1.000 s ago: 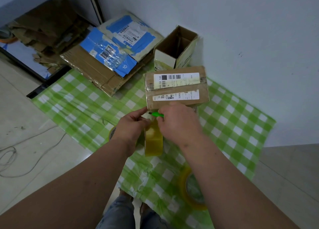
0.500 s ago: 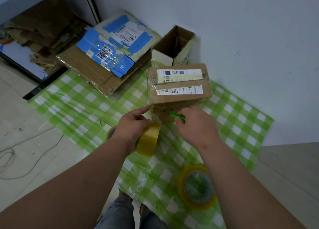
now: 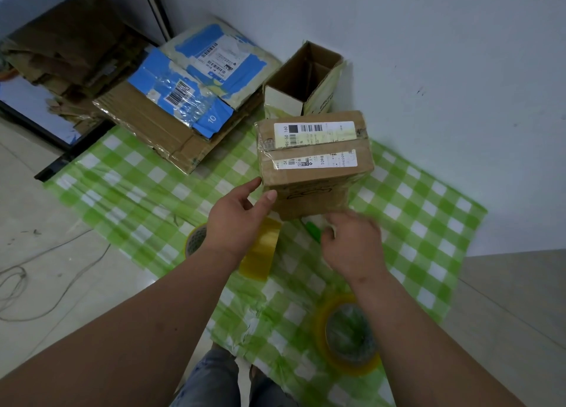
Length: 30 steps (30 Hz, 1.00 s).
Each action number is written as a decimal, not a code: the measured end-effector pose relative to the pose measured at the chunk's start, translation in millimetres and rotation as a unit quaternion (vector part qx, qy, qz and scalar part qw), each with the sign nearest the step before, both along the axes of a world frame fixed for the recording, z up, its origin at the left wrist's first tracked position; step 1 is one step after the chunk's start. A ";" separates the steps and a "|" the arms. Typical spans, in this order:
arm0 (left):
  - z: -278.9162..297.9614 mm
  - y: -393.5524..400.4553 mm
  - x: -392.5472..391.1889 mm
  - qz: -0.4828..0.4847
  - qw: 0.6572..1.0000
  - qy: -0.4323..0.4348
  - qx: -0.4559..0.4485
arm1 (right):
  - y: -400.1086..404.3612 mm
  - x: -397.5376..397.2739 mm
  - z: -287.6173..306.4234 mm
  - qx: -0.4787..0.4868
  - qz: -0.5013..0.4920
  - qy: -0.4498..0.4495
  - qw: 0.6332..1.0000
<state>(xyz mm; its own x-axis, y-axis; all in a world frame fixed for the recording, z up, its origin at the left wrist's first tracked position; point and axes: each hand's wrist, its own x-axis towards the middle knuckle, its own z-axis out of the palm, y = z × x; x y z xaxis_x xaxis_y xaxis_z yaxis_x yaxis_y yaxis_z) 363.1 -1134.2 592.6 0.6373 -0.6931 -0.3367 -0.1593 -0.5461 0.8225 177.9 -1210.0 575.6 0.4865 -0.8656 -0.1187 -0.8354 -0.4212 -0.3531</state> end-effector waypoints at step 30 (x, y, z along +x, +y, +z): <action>-3.8 -12.5 2.1 0.061 0.998 0.014 0.003 | -37.3 46.7 36.2 -0.118 0.051 -0.154 0.980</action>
<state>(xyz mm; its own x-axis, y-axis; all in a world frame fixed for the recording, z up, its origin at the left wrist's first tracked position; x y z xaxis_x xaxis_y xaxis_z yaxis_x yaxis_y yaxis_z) 365.1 -1146.7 588.8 0.7069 -0.6088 -0.3601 -0.0685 -0.5656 0.8218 224.6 -1247.3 611.9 0.5530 -0.7966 0.2443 -0.6545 -0.5967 -0.4642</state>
